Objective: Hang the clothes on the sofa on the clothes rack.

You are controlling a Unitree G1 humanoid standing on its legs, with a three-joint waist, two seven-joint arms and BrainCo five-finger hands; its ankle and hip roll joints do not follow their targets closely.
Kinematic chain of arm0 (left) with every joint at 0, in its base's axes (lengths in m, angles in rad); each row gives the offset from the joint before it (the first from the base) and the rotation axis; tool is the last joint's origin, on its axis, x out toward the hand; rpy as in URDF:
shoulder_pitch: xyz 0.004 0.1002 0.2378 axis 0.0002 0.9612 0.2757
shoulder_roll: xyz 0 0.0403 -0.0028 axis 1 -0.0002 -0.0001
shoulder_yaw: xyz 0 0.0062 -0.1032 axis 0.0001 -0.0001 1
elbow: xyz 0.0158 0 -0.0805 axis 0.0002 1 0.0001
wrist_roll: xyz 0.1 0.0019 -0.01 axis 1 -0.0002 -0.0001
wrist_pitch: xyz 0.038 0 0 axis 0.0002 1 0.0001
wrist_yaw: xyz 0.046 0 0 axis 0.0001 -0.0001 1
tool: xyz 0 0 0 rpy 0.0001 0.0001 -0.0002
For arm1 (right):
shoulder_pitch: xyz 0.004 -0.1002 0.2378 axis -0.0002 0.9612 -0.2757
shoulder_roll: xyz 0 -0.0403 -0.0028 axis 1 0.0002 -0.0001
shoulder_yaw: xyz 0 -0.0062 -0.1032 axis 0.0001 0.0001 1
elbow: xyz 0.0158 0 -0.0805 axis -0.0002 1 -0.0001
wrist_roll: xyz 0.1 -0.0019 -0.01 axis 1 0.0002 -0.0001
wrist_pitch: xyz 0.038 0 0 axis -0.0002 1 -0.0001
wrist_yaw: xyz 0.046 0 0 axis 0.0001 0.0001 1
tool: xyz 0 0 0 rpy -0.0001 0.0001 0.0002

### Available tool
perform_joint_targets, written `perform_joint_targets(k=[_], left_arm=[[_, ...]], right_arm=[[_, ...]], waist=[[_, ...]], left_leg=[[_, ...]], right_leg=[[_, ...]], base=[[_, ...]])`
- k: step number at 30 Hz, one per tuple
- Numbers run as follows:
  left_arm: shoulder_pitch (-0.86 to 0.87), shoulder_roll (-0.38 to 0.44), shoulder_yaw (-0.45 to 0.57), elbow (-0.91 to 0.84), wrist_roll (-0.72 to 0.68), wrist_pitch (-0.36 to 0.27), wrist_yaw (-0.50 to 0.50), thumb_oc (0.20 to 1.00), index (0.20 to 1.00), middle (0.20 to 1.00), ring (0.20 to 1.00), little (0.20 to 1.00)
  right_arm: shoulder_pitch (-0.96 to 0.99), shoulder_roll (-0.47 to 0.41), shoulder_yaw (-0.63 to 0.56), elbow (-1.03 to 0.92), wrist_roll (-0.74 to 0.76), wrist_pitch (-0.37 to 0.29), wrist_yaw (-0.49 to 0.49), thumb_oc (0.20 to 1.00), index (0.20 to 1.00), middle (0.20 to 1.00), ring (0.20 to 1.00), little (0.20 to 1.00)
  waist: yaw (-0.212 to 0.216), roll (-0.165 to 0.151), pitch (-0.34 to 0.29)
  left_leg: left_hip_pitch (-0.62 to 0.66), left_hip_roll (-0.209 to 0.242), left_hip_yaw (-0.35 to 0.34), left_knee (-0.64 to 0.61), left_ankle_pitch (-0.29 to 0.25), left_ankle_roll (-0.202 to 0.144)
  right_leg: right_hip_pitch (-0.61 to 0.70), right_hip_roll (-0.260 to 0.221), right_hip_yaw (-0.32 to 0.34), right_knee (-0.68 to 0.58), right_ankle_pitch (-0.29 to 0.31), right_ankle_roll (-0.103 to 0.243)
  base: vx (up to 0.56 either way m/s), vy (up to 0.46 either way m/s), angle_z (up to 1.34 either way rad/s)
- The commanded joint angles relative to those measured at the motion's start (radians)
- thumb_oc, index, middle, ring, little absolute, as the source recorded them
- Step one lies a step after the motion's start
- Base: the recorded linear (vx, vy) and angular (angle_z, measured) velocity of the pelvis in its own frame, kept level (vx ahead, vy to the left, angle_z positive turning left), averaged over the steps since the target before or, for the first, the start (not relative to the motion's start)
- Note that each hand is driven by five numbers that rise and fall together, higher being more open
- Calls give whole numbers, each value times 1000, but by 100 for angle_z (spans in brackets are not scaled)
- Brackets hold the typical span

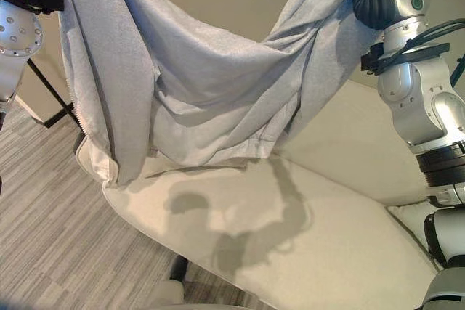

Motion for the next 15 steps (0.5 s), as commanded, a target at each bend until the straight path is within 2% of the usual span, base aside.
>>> perform_joint_targets(k=[1, 2, 3, 4, 5, 6, 7, 8, 9, 11, 12, 13, 14, 15], left_arm=[[-73, -7, 58, 27, -3, -14, 11, 200, 200, 200, 200, 200], [-72, -3, 56, 28, -3, -13, 12, 200, 200, 200, 200, 200], [-77, 4, 54, 32, -6, -16, 8, 200, 200, 200, 200, 200], [-104, 8, 36, 45, -10, -21, 11, 200, 200, 200, 200, 200], [-109, 7, 31, 48, -11, -22, 12, 200, 200, 200, 200, 200], [-125, 2, 15, 64, -17, -26, 14, 200, 200, 200, 200, 200], [-139, -7, 1, 79, -21, -30, 21, 200, 200, 200, 200, 200], [-147, -11, -9, 85, -22, -32, 23, 200, 200, 200, 200, 200], [-156, -30, -23, 100, -30, -33, 31, 200, 200, 200, 200, 200], [-165, -37, -40, 113, -31, -34, 38, 200, 200, 200, 200, 200], [-162, -52, -35, 107, -39, -37, 43, 200, 200, 200, 200, 200], [-167, -78, -27, 89, -34, -34, 45, 200, 200, 200, 200, 200], [-177, -91, -30, 73, -33, -33, 42, 200, 200, 200, 200, 200], [-177, -90, -28, 72, -33, -32, 42, 200, 200, 200, 200, 200]], right_arm=[[-77, -45, -44, -30, 31, 13, -38, 200, 200, 200, 200, 200], [-77, -41, -46, -31, 32, 14, -41, 200, 200, 200, 200, 200], [-69, -36, -52, -25, 40, 14, -48, 200, 200, 200, 200, 200], [-52, -32, -66, -16, 55, 10, -58, 200, 200, 200, 200, 200], [-49, -32, -69, -15, 56, 8, -60, 200, 200, 200, 200, 200], [-27, -39, -76, -1, 70, 10, -67, 200, 200, 200, 200, 200], [-10, -44, -83, 3, 78, 10, -76, 200, 200, 200, 200, 200], [-2, -45, -91, 3, 79, 8, -78, 200, 200, 200, 200, 200], [31, -50, -102, 7, 83, 16, -83, 200, 200, 200, 200, 200], [54, -57, -122, -1, 80, 17, -85, 200, 200, 200, 200, 200], [78, -54, -134, -5, 70, 21, -72, 200, 200, 200, 200, 200], [75, -60, -147, -7, 63, 30, -64, 200, 200, 200, 200, 200], [60, -60, -141, -7, 54, 41, -61, 200, 200, 200, 200, 200], [53, -60, -136, -5, 54, 42, -61, 200, 200, 200, 200, 200]], waist=[[-29, -7, 29], [-29, -9, 31], [-28, -17, 36], [-37, -34, 38], [-38, -36, 36], [-48, -43, 32], [-56, -46, 27], [-55, -48, 25], [-64, -47, 17], [-60, -42, 6], [-58, -16, -7], [-67, 8, -13], [-70, 10, -11], [-69, 7, -14]], left_leg=[[31, -77, 150, -90, -25, -14], [35, -57, 148, -87, -33, -13], [30, -10, 123, -82, -30, -19], [11, 69, 85, -75, -23, -42], [8, 71, 82, -75, -24, -45], [8, 142, 76, -77, -8, -57], [9, 183, 73, -79, 3, -63], [8, 186, 71, -82, 4, -66], [13, 251, 56, -64, 51, -82], [20, 266, 28, -48, 48, -95], [36, 265, -20, -19, 15, -132], [47, 245, -12, -17, -40, -149], [45, 227, -5, -13, -72, -144], [40, 223, -1, -7, -76, -142]], right_leg=[[12, 56, 74, -106, 90, 54], [4, 40, 64, -106, 103, 65], [-8, 6, 50, -116, 114, 81], [-28, -38, 27, -135, 119, 104], [-29, -36, 24, -135, 119, 104], [-41, -67, 10, -147, 116, 122], [-48, -83, 4, -151, 114, 130], [-49, -80, 1, -151, 113, 130], [-48, -119, -1, -159, 119, 149], [-27, -137, -6, -175, 115, 156], [-12, -189, -10, -181, 151, 166], [-32, -240, -12, -183, 194, 166], [-57, -265, -9, -183, 233, 166], [-63, -268, -5, -183, 234, 166]], base=[[-54, 126, 56], [-99, 239, 38], [-121, 332, 16], [-91, 254, 6], [-36, 328, 6], [41, 297, 17], [42, 296, 31], [102, 420, 45], [157, 478, 31], [218, 550, -4], [249, 857, -29], [199, 1036, -15], [66, 590, 17], [-45, 356, 39]])
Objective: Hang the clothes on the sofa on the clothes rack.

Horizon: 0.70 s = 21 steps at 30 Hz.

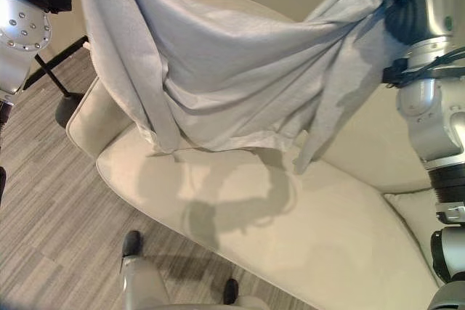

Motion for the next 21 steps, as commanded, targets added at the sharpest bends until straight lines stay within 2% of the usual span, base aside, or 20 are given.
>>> perform_joint_targets(k=[1, 2, 3, 4, 5, 6, 9, 10, 11, 12, 13, 15, 19, 21], left_arm=[[-125, -48, 31, -33, -17, -19, 56, 200, 200, 200, 200, 200], [-132, -39, 28, -49, -4, -13, 64, 200, 200, 200, 200, 200], [-131, -26, 27, -70, 7, -5, 69, 200, 200, 200, 200, 200], [-138, -24, 22, -94, 19, -8, 64, 200, 200, 200, 200, 200], [-138, -23, 23, -94, 19, -8, 64, 200, 200, 200, 200, 200], [-140, -28, 18, -96, 16, -12, 63, 200, 200, 200, 200, 200], [-142, -47, 24, -93, 15, -5, 51, 200, 200, 200, 200, 200], [-138, -61, 32, -92, 14, -2, 47, 200, 200, 200, 200, 200], [-124, -84, 51, -94, 13, 0, 38, 200, 200, 200, 200, 200], [-121, -87, 52, -95, 14, 0, 37, 200, 200, 200, 200, 200], [-102, -96, 65, -96, 15, 5, 29, 200, 200, 200, 200, 200], [-100, -107, 69, -95, 25, 10, 24, 200, 200, 200, 200, 200], [-68, -106, 94, -102, 24, 5, 19, 200, 200, 200, 200, 200], [-49, -104, 99, -105, 23, 3, 17, 200, 200, 200, 200, 200]], right_arm=[[-124, -51, 44, 23, -4, 3, -32, 200, 200, 200, 200, 200], [-144, -34, 54, 27, -7, 12, -38, 200, 200, 200, 200, 200], [-183, -13, 82, 34, -17, 18, -41, 200, 200, 200, 200, 200], [-206, -25, 101, 39, -20, 24, -33, 200, 200, 200, 200, 200], [-211, -25, 104, 41, -19, 24, -33, 200, 200, 200, 200, 200], [-228, -38, 118, 45, -15, 22, -32, 200, 200, 200, 200, 200], [-238, -60, 117, 33, -8, 14, -31, 200, 200, 200, 200, 200], [-228, -67, 105, 25, -11, 12, -32, 200, 200, 200, 200, 200], [-201, -79, 78, 14, -12, 2, -28, 200, 200, 200, 200, 200], [-190, -81, 71, 10, -13, 1, -27, 200, 200, 200, 200, 200], [-171, -91, 54, 1, -20, -1, -22, 200, 200, 200, 200, 200], [-160, -92, 43, -1, -21, -3, -21, 200, 200, 200, 200, 200], [-167, -67, 33, -7, -13, -13, -27, 200, 200, 200, 200, 200], [-190, -66, 49, -8, -10, -21, -21, 200, 200, 200, 200, 200]], waist=[[60, 41, -96], [59, 35, -91], [60, 25, -95], [40, 14, -96], [40, 13, -99], [36, 10, -98], [38, 9, -108], [33, 5, -113], [24, 1, -124], [27, 1, -123], [11, 3, -119], [11, 9, -111], [3, 13, -108], [-2, 27, -106]], left_leg=[[174, 10, 59, -199, -62, 8], [168, -10, 80, -197, -69, 19], [168, -30, 122, -213, -75, 38], [174, -85, 145, -263, -64, 67], [178, -87, 149, -270, -67, 68], [187, -114, 154, -279, -72, 84], [196, -169, 177, -284, -82, 113], [198, -195, 180, -284, -79, 122], [208, -232, 166, -284, -91, 130], [212, -232, 166, -284, -95, 130], [237, -262, 156, -284, -101, 145], [251, -274, 152, -284, -105, 151], [274, -289, 146, -284, -115, 154], [306, -307, 139, -284, -132, 172]], right_leg=[[-105, -129, 32, -125, 160, 71], [-133, -144, 29, -125, 232, 71], [-158, -155, 23, -125, 275, 71], [-161, -122, 75, -115, 266, 71], [-162, -124, 77, -115, 261, 71], [-161, -89, 115, -84, 223, 61], [-131, 23, 139, -10, 98, 29], [-118, 74, 155, 4, 62, 17], [-99, 145, 208, 11, 15, 8], [-97, 146, 209, 16, 9, 7], [-111, 206, 256, 26, -2, -19], [-103, 220, 266, 20, -7, -30], [-101, 245, 271, -25, 24, -25], [-108, 260, 282, -33, 30, -38]], base=[[-59, 325, 24], [-64, 485, 11], [-33, 625, -14], [23, 484, -28], [39, 454, -26], [47, 275, -4], [28, 358, 32], [103, 348, 26], [96, 251, 45], [165, 262, 56], [83, 117, 39], [76, 83, 26], [68, 33, 26], [121, 133, 15]])
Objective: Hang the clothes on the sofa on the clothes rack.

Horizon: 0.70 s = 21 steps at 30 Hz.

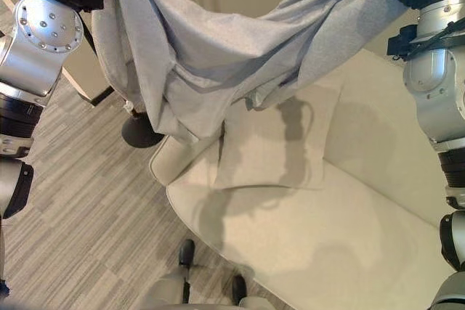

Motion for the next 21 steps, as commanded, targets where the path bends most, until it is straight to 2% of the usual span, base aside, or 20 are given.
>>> perform_joint_targets(k=[1, 3, 5, 7, 8, 9, 10, 11, 13, 14, 15, 16, 18, 19, 21], left_arm=[[-23, -20, 78, 25, 6, -37, 19, 200, 200, 200, 200, 200], [-16, -29, 91, 26, 4, -42, 23, 200, 200, 200, 200, 200], [-20, -41, 89, 38, -2, -49, 28, 200, 200, 200, 200, 200], [-37, -40, 71, 65, -9, -50, 33, 200, 200, 200, 200, 200], [-52, -42, 61, 80, -9, -54, 42, 200, 200, 200, 200, 200], [-69, -46, 50, 98, -16, -57, 46, 200, 200, 200, 200, 200], [-75, -51, 40, 107, -18, -62, 56, 200, 200, 200, 200, 200], [-79, -54, 34, 111, -18, -64, 59, 200, 200, 200, 200, 200], [-83, -58, 17, 117, -20, -69, 72, 200, 200, 200, 200, 200], [-85, -55, 11, 121, -23, -72, 78, 200, 200, 200, 200, 200], [-85, -53, 4, 118, -24, -72, 81, 200, 200, 200, 200, 200], [-87, -51, 4, 109, -15, -72, 84, 200, 200, 200, 200, 200], [-79, -62, 10, 88, -9, -70, 78, 200, 200, 200, 200, 200], [-77, -61, 12, 87, -9, -69, 77, 200, 200, 200, 200, 200], [-84, -67, 5, 82, -11, -69, 76, 200, 200, 200, 200, 200]], right_arm=[[-71, -28, -31, 0, 11, -19, -34, 200, 200, 200, 200, 200], [-88, -47, -24, 2, 20, -20, -37, 200, 200, 200, 200, 200], [-86, -69, -29, 5, 30, -21, -46, 200, 200, 200, 200, 200], [-78, -78, -32, 9, 37, -22, -56, 200, 200, 200, 200, 200], [-68, -86, -49, 11, 38, -20, -64, 200, 200, 200, 200, 200], [-61, -101, -57, 18, 41, -18, -77, 200, 200, 200, 200, 200], [-51, -111, -68, 22, 42, -14, -89, 200, 200, 200, 200, 200], [-44, -112, -75, 22, 43, -14, -92, 200, 200, 200, 200, 200], [-27, -124, -81, 18, 39, -11, -101, 200, 200, 200, 200, 200], [-19, -126, -80, 15, 35, -13, -98, 200, 200, 200, 200, 200], [-29, -131, -80, 11, 32, -13, -94, 200, 200, 200, 200, 200], [-54, -122, -60, 21, 27, -12, -85, 200, 200, 200, 200, 200], [-88, -106, -38, 24, 19, 0, -74, 200, 200, 200, 200, 200], [-92, -106, -34, 25, 19, 1, -73, 200, 200, 200, 200, 200], [-119, -86, -19, 37, 11, 15, -75, 200, 200, 200, 200, 200]], waist=[[-12, 21, -66], [-23, 28, -54], [-31, 35, -56], [-30, 32, -64], [-34, 27, -70], [-39, 21, -73], [-47, 15, -76], [-47, 12, -80], [-51, 10, -88], [-46, 15, -93], [-33, 22, -97], [-28, 47, -107], [-32, 68, -111], [-31, 67, -115], [-38, 72, -121]], left_leg=[[149, -31, 99, -16, -157, -66], [123, -27, 111, 27, -166, -76], [94, 11, 147, 22, -154, -89], [65, 59, 137, 4, -127, -104], [41, 99, 126, -12, -89, -126], [10, 158, 122, -31, -49, -148], [-9, 195, 123, -43, -39, -161], [-14, 195, 120, -43, -39, -163], [-30, 256, 103, -41, -13, -187], [-27, 267, 78, -38, 0, -199], [-27, 267, 46, -32, 5, -208], [-16, 259, 32, -27, -17, -217], [-8, 234, 73, -12, -47, -218], [-5, 232, 77, -13, -57, -217], [1, 197, 115, -19, -83, -201]], right_leg=[[-82, 102, 36, -22, 70, -21], [-77, 85, 15, -28, 70, -15], [-76, 54, -24, -34, 66, -1], [-80, 16, -49, -39, 61, 11], [-86, -7, -66, -43, 54, 20], [-82, -41, -73, -55, 42, 35], [-82, -66, -79, -59, 36, 45], [-84, -66, -82, -61, 34, 46], [-67, -108, -74, -71, 23, 65], [-59, -127, -65, -78, 25, 71], [-47, -144, -58, -87, 28, 76], [-38, -191, -55, -103, 58, 94], [-54, -240, -62, -110, 104, 96], [-54, -243, -62, -110, 97, 96], [-93, -281, -63, -110, 175, 96]], base=[[31, 191, 16], [-17, 140, 50], [43, 159, 63], [95, 159, 18], [133, 256, 23], [158, 340, 29], [133, 264, 39], [120, 232, 38], [209, 378, 18], [280, 473, -12], [307, 694, -26], [280, 744, -45], [192, 575, -57], [91, 378, -39], [57, 443, 18]])
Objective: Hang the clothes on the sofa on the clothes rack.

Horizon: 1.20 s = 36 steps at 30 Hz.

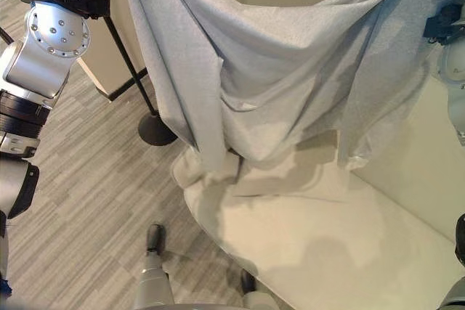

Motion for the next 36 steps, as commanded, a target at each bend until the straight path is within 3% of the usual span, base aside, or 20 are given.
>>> perform_joint_targets(k=[1, 4, 5, 8, 10, 12, 15, 17, 19, 22, 26, 27, 32, 35, 36], left_arm=[[-92, 4, 13, -16, 10, -22, 33, 200, 200, 200, 200, 200], [-91, 13, 9, -31, 31, -17, 19, 200, 200, 200, 200, 200], [-76, 8, 15, -41, 29, -22, 13, 200, 200, 200, 200, 200], [-63, -12, 29, -51, 20, -18, -6, 200, 200, 200, 200, 200], [-27, -27, 52, -62, 23, -17, -15, 200, 200, 200, 200, 200], [-17, -69, 77, -64, 39, 9, -33, 200, 200, 200, 200, 200], [14, -69, 101, -69, 40, -14, -34, 200, 200, 200, 200, 200], [24, -73, 103, -69, 37, -13, -37, 200, 200, 200, 200, 200], [48, -104, 125, -85, 21, -21, -37, 200, 200, 200, 200, 200], [41, -114, 123, -65, 12, -23, -33, 200, 200, 200, 200, 200], [3, -121, 89, -29, 9, -22, -19, 200, 200, 200, 200, 200], [-8, -121, 80, -21, 13, -25, -13, 200, 200, 200, 200, 200], [-26, -114, 73, -26, 27, -22, -5, 200, 200, 200, 200, 200], [-56, -101, 55, -33, 29, -24, 1, 200, 200, 200, 200, 200], [-77, -83, 40, -36, 30, -23, 7, 200, 200, 200, 200, 200]], right_arm=[[-121, -37, 25, 26, -4, 35, -37, 200, 200, 200, 200, 200], [-144, -38, 45, 31, -9, 39, -37, 200, 200, 200, 200, 200], [-146, -41, 40, 16, -4, 30, -37, 200, 200, 200, 200, 200], [-121, -38, 14, 5, 15, 14, -44, 200, 200, 200, 200, 200], [-84, -44, -3, 5, -1, 13, -49, 200, 200, 200, 200, 200], [-57, -33, -27, -5, -12, 18, -23, 200, 200, 200, 200, 200], [-44, -21, -46, -17, 8, -9, -25, 200, 200, 200, 200, 200], [-47, -22, -42, -19, 14, -11, -20, 200, 200, 200, 200, 200], [-56, -41, -42, -36, 22, -19, -15, 200, 200, 200, 200, 200], [-32, -67, -53, -38, 26, -16, -18, 200, 200, 200, 200, 200], [-14, -77, -71, -18, 37, -10, -41, 200, 200, 200, 200, 200], [4, -88, -84, -4, 35, -6, -49, 200, 200, 200, 200, 200], [-12, -81, -78, 3, 24, 1, -49, 200, 200, 200, 200, 200], [-52, -64, -61, 1, 21, 11, -49, 200, 200, 200, 200, 200], [-95, -46, -29, 7, 19, 22, -51, 200, 200, 200, 200, 200]], waist=[[17, 30, -91], [-2, 30, -102], [-10, 33, -108], [-3, 30, -106], [-7, 27, -97], [-15, 24, -87], [-14, 29, -92], [-15, 31, -92], [-11, 23, -48], [-10, 15, -53], [-7, 4, -59], [-15, 8, -66], [-7, 38, -71], [-2, 41, -77], [8, 38, -74]], left_leg=[[105, 75, 79, 11, -155, -93], [110, 50, 117, 0, -178, -76], [131, 23, 136, 0, -199, -60], [153, -24, 145, 0, -212, -32], [178, -68, 140, 0, -227, -8], [207, -96, 112, 0, -237, 2], [257, -113, 114, 0, -259, 12], [271, -116, 108, 0, -267, 17], [246, -109, 108, 97, -259, 5], [186, -58, 123, 98, -238, -11], [121, 23, 83, 20, -139, -54], [108, 66, 92, 4, -119, -76], [116, 64, 98, 0, -138, -80], [114, 22, 111, 0, -153, -65], [109, -10, 116, 0, -167, -45]], right_leg=[[-82, -77, 4, -88, 245, 36], [-95, -57, 31, -73, 251, 36], [-91, 12, 66, -44, 191, 24], [-88, 155, 78, 5, 64, -6], [-86, 241, 85, 9, 11, -37], [-68, 289, 123, 0, 7, -45], [-45, 310, 116, -49, 35, -59], [-39, 311, 114, -53, 35, -64], [-20, 290, 90, -52, 22, -73], [-12, 247, 38, -65, 17, -59], [-7, 202, 10, -82, -8, -40], [0, 179, 10, -92, -22, -29], [-3, 132, 7, -95, -17, -2], [-38, 85, 5, -95, 23, 23], [-61, 51, 7, -95, 53, 36]], base=[[34, 360, 16], [64, 338, -15], [146, 470, -4], [63, 296, -14], [40, 186, 4], [109, 98, 26], [170, 24, 11], [120, 10, 5], [9, 59, 13], [48, 83, 50], [110, 183, 38], [118, 298, 35], [95, 310, -25], [48, 387, 14], [44, 343, 9]])
